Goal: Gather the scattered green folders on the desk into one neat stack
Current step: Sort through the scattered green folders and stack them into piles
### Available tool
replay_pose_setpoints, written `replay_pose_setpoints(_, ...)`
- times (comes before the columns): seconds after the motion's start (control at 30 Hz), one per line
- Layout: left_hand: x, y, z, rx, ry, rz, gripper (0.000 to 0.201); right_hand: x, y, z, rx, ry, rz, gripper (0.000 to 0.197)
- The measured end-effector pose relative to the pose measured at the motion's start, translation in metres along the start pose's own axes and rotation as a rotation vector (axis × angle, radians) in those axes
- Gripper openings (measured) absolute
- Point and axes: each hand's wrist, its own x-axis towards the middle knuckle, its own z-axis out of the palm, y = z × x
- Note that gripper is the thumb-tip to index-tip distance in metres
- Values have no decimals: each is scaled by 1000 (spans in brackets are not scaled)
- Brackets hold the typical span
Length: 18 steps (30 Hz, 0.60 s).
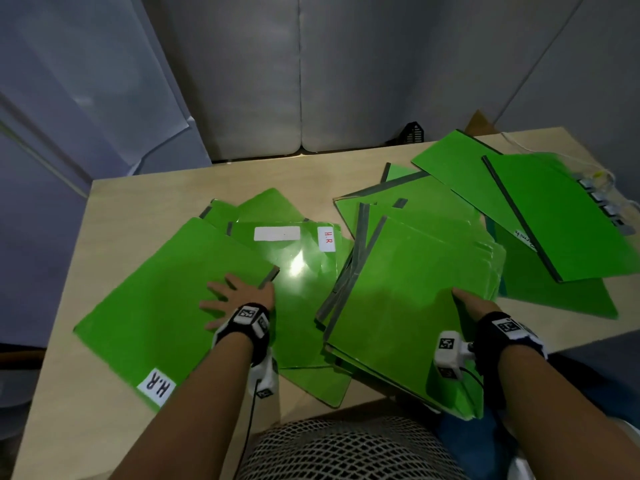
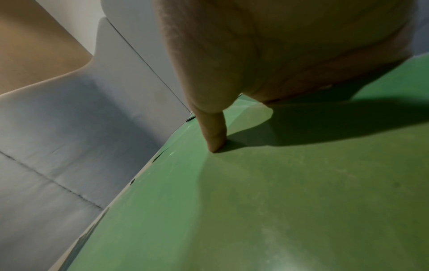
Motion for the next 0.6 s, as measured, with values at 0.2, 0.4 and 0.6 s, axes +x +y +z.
replay_pose_setpoints(0.2,-26,25,26,293,-133,384,97,8,5,2,-19,-21,7,93)
replay_pose_setpoints(0.4,-11,19,16,452,-136,620,69,12,9,1,-21,9,-12,91)
replay_pose_setpoints(0.6,6,-4,-11,89,99,656,38,21,12,2,17,-22,8,106)
